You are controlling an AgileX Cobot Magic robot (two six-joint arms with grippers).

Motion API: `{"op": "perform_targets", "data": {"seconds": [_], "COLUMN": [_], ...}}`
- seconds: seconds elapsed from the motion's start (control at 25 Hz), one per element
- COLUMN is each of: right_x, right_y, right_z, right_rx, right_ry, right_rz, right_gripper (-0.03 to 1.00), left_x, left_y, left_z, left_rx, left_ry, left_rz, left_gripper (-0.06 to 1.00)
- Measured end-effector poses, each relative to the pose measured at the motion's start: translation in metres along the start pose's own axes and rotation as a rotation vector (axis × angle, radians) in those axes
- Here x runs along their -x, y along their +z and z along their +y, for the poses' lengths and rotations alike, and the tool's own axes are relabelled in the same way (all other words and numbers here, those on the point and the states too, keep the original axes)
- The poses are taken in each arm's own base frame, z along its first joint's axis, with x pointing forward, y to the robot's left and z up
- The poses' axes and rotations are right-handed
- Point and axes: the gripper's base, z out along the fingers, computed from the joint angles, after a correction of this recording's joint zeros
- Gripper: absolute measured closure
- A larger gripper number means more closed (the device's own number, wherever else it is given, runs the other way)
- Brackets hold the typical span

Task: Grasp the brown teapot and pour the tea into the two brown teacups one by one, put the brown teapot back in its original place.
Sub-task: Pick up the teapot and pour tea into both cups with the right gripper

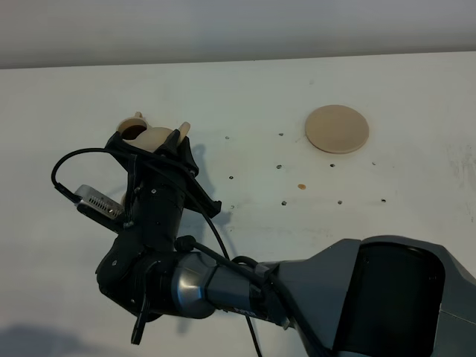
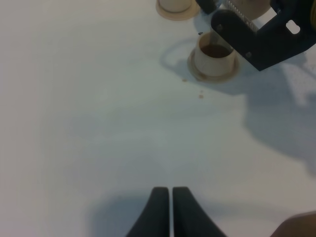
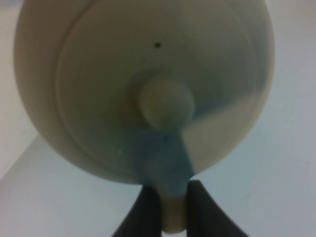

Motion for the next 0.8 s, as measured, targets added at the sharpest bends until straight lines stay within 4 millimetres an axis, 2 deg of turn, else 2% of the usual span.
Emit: {"op": "perform_targets", "data": {"seconds": [0.8], "right_x": [0.0], "right_y": [0.0], "right_z": [0.0], "right_rx": [0.0], "right_ry": [0.004], "right_rz": [0.0], "right_gripper": [0.86], "left_x": [0.0], "left_y": [0.0], "left_z": [0.0], "left_rx": [0.0], "left_ry": [0.001], "left_rz": [0.0], "left_gripper": [0.96]}}
